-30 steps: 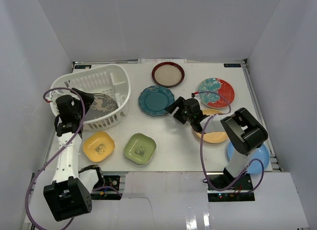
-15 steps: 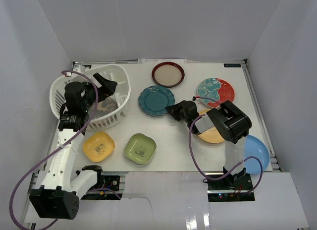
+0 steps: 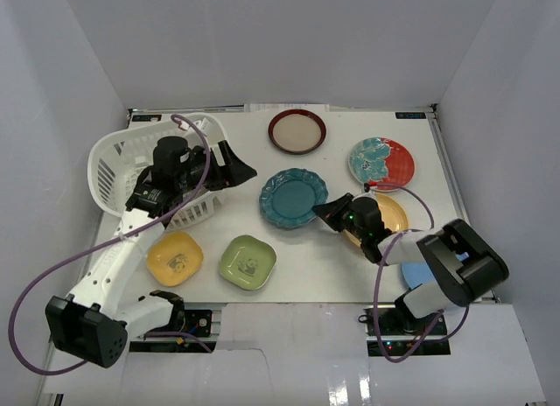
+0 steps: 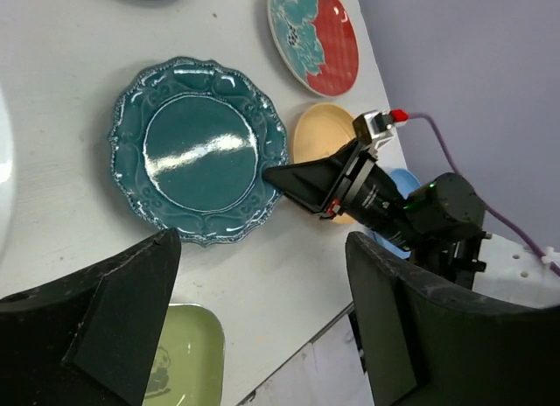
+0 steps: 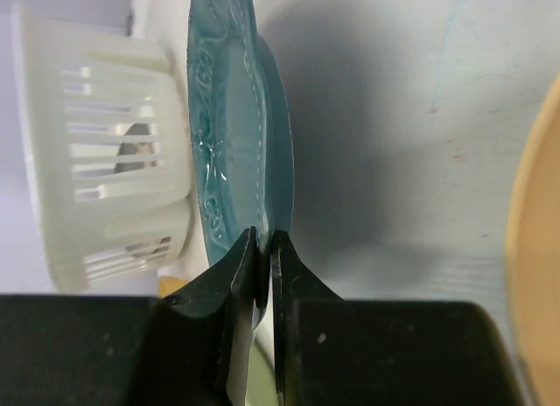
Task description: Place the plates into the plastic bin on the countertop
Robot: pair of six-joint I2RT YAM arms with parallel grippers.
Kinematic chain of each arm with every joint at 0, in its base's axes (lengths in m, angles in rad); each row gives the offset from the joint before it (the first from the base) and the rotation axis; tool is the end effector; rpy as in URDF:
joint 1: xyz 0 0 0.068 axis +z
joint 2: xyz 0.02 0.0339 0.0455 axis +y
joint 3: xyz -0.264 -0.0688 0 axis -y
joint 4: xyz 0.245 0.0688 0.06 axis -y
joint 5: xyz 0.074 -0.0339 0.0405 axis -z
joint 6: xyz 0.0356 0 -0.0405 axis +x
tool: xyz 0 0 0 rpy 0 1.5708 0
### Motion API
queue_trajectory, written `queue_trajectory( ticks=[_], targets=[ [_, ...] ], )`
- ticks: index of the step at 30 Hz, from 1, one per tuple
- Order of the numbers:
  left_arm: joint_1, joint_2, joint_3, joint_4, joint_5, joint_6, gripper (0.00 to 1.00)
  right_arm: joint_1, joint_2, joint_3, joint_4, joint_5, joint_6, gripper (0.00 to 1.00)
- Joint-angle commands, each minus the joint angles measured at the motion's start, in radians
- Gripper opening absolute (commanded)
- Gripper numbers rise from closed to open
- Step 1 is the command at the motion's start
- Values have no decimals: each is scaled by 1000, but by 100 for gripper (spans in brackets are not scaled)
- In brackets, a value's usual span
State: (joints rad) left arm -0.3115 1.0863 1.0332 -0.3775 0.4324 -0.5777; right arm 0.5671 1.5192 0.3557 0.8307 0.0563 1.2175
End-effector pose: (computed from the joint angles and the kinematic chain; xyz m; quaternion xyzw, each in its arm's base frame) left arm 0.2253 -0.0882 0.3496 0.0056 0.8303 -0.3898 0.3982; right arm 0.2221 0.1391 0.1402 0.2756 0.7662 0.4371 0.3819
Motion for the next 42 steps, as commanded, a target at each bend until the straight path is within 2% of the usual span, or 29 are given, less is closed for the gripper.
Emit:
queue_trajectory(
  ticks=[1, 4, 8, 11, 15, 18, 21, 22, 25, 26, 28, 29, 30, 31, 32, 34, 35, 37, 38, 41, 42],
  targets=[
    [-60, 63, 103, -77, -20, 38, 86, -56, -190, 20, 151, -105, -52, 8],
    [-104, 121, 123, -92, -85, 48, 85, -139, -270, -1, 169, -237, -4, 8],
    [-117, 196, 131, -80, -130, 55, 85, -196, -295, 2, 235, -410, 40, 8],
    [-117, 270, 174, -51, -132, 70, 88, -197, -312, 2, 258, -458, 56, 8],
    [-118, 375, 214, 14, -21, 52, 89, -207, -303, 2, 324, -510, 102, 8],
    [-117, 419, 214, 19, -66, 59, 87, -214, -291, -7, 419, -553, 145, 8],
    [-118, 423, 208, 23, -104, 75, 80, -223, -295, -12, 433, -570, 154, 8],
    [-117, 423, 205, 37, -100, 75, 77, -225, -294, -11, 433, -575, 155, 8],
    [-118, 419, 188, 75, -52, 58, 55, -227, -286, -8, 441, -595, 162, 8],
    [-117, 417, 188, 77, -52, 41, 36, -227, -283, -9, 452, -601, 162, 8],
    [-117, 411, 189, 81, -54, 35, 20, -228, -281, -15, 453, -607, 168, 8],
    [-117, 406, 191, 80, -52, 30, 6, -230, -281, -20, 450, -605, 169, 9],
    [-117, 403, 192, 80, -55, 32, 0, -231, -284, -24, 443, -605, 168, 13],
    [-115, 391, 194, 81, -55, 29, 0, -231, -286, -26, 432, -608, 163, 18],
    [-116, 386, 197, 81, -55, 26, 0, -233, -289, -29, 424, -609, 160, 31],
    [-112, 364, 199, 84, -66, 10, 0, -233, -300, -32, 409, -612, 143, 47],
    [-110, 354, 203, 86, -75, -5, 0, -234, -306, -28, 368, -621, 133, 59],
    [-100, 333, 206, 91, -96, -22, 0, -234, -342, -26, 300, -616, 84, 72],
    [-87, 311, 214, 92, -96, -33, 0, -234, -358, -23, 271, -613, 65, 83],
    [-12, 256, 241, 101, -90, -74, 0, -234, -413, -14, 164, -631, -7, 98],
    [15, 241, 248, 100, -90, -82, 0, -234, -427, -12, 138, -632, -24, 99]
  ],
)
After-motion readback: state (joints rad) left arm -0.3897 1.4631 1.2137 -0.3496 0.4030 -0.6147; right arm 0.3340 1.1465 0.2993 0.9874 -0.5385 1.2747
